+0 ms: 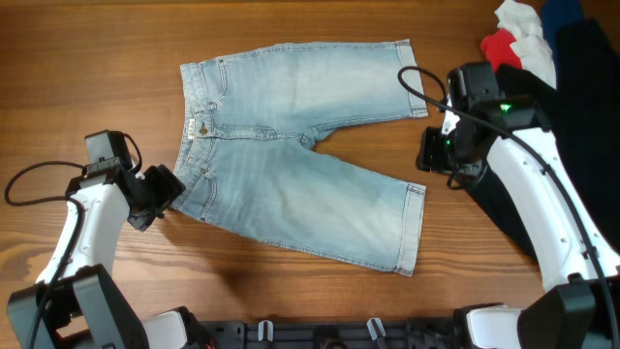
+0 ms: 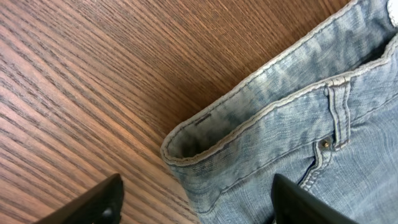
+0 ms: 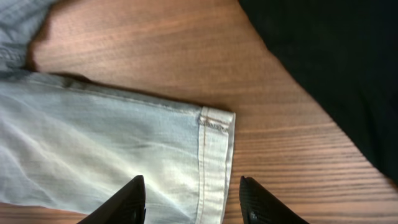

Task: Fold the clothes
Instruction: 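Grasp the waistband corner with the left gripper and the lower leg hem with the right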

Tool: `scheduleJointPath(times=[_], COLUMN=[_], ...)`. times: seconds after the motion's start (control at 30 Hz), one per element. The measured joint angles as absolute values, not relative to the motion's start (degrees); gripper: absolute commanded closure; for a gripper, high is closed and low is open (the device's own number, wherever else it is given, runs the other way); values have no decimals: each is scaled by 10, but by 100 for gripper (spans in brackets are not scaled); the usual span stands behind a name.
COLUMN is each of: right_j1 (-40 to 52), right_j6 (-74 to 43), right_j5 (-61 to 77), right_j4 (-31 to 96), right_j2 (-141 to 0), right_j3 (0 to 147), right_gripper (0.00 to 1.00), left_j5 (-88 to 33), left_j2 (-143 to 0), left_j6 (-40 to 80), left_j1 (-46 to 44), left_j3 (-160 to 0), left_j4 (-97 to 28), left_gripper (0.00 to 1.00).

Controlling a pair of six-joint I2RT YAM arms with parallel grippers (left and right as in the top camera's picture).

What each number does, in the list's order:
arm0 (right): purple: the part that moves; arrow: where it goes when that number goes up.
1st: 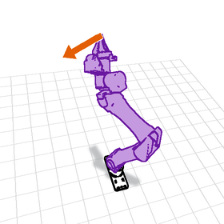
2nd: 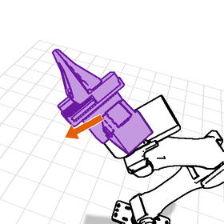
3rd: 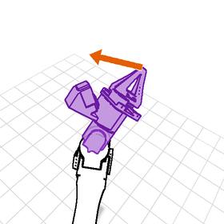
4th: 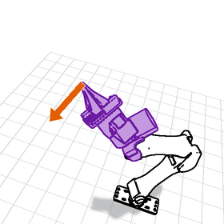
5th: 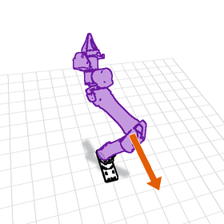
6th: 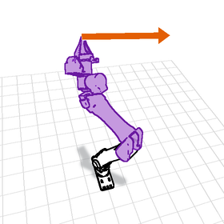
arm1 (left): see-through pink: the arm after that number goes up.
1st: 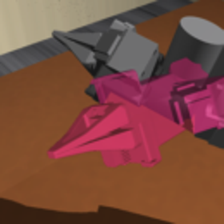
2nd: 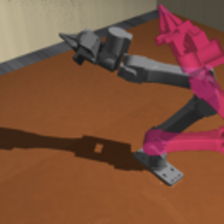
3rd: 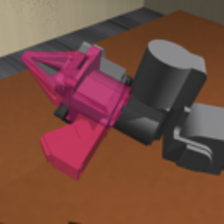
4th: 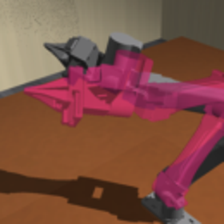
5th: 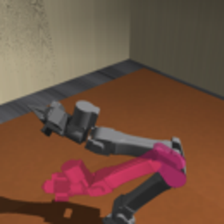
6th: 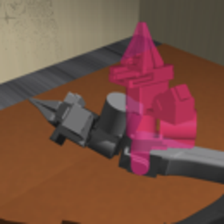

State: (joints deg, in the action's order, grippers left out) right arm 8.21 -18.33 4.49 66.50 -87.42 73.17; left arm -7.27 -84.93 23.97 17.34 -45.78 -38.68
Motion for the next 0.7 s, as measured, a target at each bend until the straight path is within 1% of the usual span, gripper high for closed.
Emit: scheduleJointPath(times=[0.07, 0.27, 0.4, 0.47, 0.53, 0.57, 0.63, 0.67, 0.7], right_j1=[82, 83, 95, 103, 112, 116, 130, 136, 142], right_j6=[-186, -189, -193, -199, -210, -215, -230, -236, -242], right_j5=[45, 45, 45, 45, 45, 45, 45, 45, 45], right_j4=[667, 675, 670, 667, 667, 667, 665, 664, 664], right_j2=[-870, -870, -867, -866, -866, -866, -866, -866, -866], right_j3=[722, 720, 705, 691, 670, 663, 645, 640, 635], right_gripper=[52, 52, 53, 52, 52, 53, 53, 53, 52], left_j5=[-72, -71, -71, -71, -71, -71, -71, -71, -71], left_j2=[-849, -849, -849, -849, -849, -849, -849, -849, -849], left_j6=[239, 239, 239, 239, 238, 241, 240, 243, 243], left_j1=[173, 173, 173, 173, 173, 173, 173, 173, 173], left_j3=[-458, -442, -420, -416, -413, -412, -408, -404, -401], left_j4=[-386, -374, -349, -340, -335, -333, -326, -320, -316], left_gripper=[26, 21, 22, 28, 41, 44, 52, 62, 74])
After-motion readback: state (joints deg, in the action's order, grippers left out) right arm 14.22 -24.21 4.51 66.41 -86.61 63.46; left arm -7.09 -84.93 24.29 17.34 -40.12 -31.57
